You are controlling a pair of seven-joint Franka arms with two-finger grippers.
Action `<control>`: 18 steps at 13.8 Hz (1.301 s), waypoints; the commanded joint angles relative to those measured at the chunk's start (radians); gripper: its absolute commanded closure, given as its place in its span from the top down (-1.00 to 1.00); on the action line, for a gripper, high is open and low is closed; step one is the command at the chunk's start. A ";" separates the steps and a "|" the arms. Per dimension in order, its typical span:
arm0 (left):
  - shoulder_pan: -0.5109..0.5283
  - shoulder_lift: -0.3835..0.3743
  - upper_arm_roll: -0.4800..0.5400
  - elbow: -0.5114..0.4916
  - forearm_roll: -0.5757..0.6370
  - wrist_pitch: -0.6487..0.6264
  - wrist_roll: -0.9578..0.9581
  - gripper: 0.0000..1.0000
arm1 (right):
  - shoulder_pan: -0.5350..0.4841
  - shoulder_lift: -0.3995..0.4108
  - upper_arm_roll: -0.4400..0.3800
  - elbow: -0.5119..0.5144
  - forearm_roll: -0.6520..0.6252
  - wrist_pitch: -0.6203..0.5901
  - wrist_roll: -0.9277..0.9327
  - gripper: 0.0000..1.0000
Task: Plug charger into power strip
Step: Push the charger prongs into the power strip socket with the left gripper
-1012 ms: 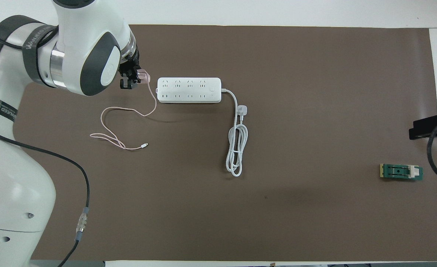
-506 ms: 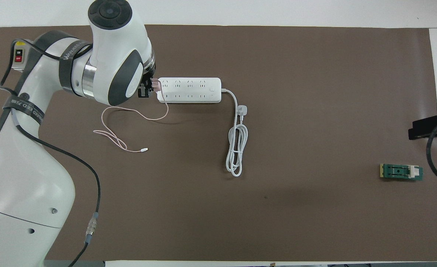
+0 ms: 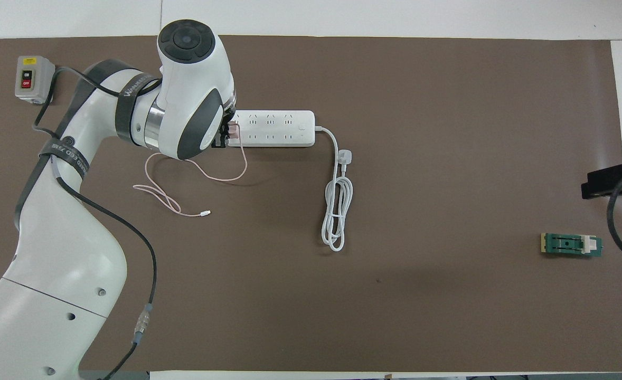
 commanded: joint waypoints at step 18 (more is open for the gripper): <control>-0.014 0.004 0.010 -0.059 0.022 0.056 -0.019 -1.00 | -0.019 -0.023 0.014 -0.015 -0.001 -0.002 0.003 1.00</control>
